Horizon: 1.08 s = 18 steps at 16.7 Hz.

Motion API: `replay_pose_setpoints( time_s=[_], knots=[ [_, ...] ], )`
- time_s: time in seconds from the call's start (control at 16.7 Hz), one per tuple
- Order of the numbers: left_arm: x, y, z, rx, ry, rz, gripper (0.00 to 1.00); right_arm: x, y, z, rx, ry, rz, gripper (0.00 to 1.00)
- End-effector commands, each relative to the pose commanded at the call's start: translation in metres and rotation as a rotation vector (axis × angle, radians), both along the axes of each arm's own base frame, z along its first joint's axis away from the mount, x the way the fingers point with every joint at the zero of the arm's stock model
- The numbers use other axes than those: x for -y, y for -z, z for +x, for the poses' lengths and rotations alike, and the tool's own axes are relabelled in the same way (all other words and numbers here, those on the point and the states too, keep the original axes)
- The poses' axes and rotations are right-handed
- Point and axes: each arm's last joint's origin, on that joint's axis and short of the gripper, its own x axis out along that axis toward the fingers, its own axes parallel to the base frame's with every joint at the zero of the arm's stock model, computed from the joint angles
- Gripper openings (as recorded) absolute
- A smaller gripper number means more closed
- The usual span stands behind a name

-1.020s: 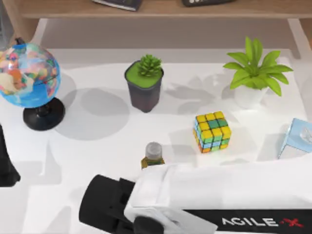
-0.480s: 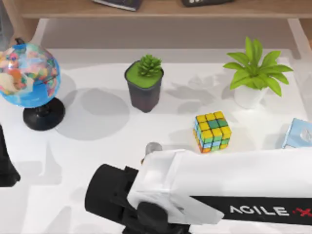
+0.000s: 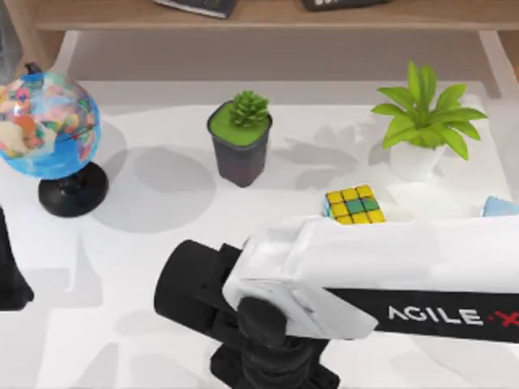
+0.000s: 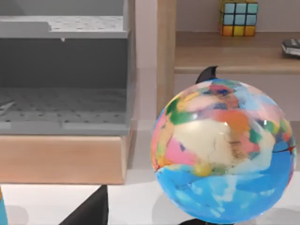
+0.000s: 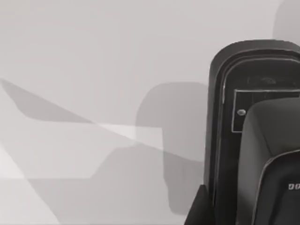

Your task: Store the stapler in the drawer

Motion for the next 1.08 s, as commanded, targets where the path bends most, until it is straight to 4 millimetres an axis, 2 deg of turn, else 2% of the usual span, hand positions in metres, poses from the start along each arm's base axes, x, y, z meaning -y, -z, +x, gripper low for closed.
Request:
replay_pose_setpoints(
  time_s=[0.12,0.3,0.48,0.6,0.84,1.08],
  knots=[
    [0.0,0.0,0.0,0.0,0.0,0.0,1.0,0.002,-0.009,0.0,-0.001,-0.017,0.011,0.0],
    [0.0,0.0,0.0,0.0,0.0,0.0,1.0,0.011,-0.044,0.009,0.01,-0.07,0.062,0.0],
    [0.0,0.0,0.0,0.0,0.0,0.0,1.0,0.03,-0.089,0.035,0.055,-0.126,0.135,0.0],
    [0.0,0.0,0.0,0.0,0.0,0.0,1.0,0.051,-0.117,0.064,0.105,-0.152,0.172,0.0],
    [0.0,0.0,0.0,0.0,0.0,0.0,1.0,0.116,-0.159,0.135,0.227,-0.178,0.176,0.0],
    [0.0,0.0,0.0,0.0,0.0,0.0,1.0,0.211,-0.182,0.204,0.33,-0.195,0.093,0.0]
  ],
)
